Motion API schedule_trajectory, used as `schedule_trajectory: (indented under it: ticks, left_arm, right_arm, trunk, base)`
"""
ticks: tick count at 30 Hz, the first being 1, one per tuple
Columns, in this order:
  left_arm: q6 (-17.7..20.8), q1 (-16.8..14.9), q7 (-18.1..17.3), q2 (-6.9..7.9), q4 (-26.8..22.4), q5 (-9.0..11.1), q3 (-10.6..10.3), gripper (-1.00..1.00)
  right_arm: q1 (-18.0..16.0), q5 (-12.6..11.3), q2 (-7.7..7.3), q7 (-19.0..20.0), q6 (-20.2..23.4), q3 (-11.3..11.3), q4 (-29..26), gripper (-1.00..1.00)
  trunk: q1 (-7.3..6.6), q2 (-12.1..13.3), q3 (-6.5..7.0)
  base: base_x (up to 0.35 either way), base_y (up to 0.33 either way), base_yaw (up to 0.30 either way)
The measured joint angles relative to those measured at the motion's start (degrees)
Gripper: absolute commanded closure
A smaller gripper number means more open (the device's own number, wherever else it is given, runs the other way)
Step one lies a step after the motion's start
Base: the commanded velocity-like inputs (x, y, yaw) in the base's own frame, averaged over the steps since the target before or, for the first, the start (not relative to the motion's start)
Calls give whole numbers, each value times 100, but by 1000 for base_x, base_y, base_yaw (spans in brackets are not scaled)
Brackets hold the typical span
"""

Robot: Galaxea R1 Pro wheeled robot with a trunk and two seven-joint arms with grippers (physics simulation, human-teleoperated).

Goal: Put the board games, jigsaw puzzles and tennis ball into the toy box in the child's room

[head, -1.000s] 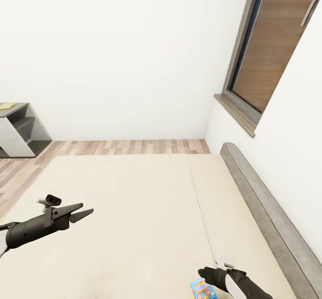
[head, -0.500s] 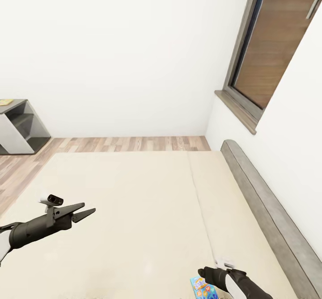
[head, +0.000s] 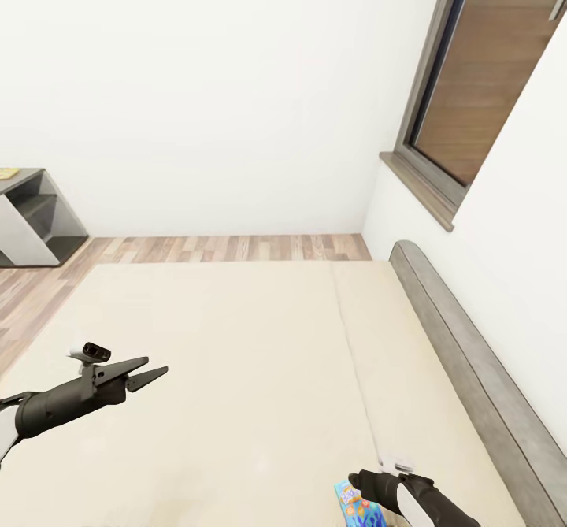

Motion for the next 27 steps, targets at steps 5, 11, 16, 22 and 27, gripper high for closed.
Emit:
schedule_trajectory:
  ticks: [5,11,16,22,27]
  left_arm:
    - [-2,0,7,-1,0,0,2,-100]
    - [-1,0,53,-1,0,1,3,-100]
    - [3,0,107,-1,0,1,3,-100]
    - [4,0,119,-1,0,2,3,-100]
    - [0,0,124,-4,0,1,0,-100]
  right_arm:
    - [0,0,0,0,0,0,0,-100]
    - [0,2,0,0,0,4,0,-100]
    - [0,1,0,0,0,7,0,-100]
    - [0,1,0,0,0,2,0,-100]
    - [0,1,-3,0,-2,0,0,-100]
  trunk:
    - [0,0,-47]
    - [0,0,-103]
    - [0,0,-150]
    - [0,0,-207]
    - [0,0,-254]
  base:
    - [0,0,0]
    - [0,0,0]
    - [0,0,0]
    - [0,0,0]
    - [0,0,0]
